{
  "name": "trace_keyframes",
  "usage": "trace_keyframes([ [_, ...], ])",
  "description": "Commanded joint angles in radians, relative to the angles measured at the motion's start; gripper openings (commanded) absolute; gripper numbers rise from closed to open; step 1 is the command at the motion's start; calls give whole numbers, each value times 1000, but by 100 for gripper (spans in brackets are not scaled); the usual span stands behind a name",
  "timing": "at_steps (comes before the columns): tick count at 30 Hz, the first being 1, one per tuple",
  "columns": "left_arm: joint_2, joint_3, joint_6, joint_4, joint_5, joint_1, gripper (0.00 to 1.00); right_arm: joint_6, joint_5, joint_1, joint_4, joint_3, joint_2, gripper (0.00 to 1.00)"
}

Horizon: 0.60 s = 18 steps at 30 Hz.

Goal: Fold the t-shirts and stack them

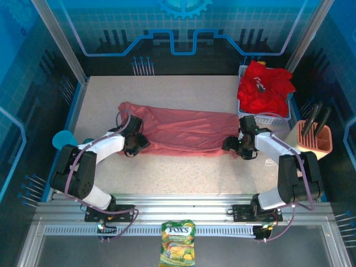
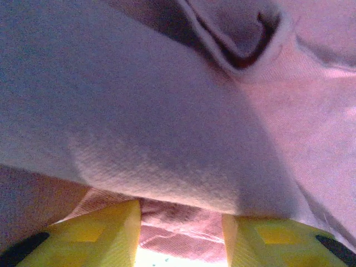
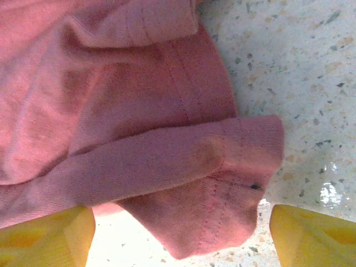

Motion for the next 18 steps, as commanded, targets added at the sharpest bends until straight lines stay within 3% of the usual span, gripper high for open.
trace_keyframes([
  [1,6,5,20,-23,-49,-6,44,-6,-1,-8,17,19,7,69],
  [7,51,25,27,9,-64,-6,37,-7,6,-11,25,24,11,59],
  [10,68,39,30,13,-65,-6,30,-15,18,-15,16,25,10,48],
  [18,59,53,35,6,-81,-6,14,-40,41,-28,-5,16,-15,37],
])
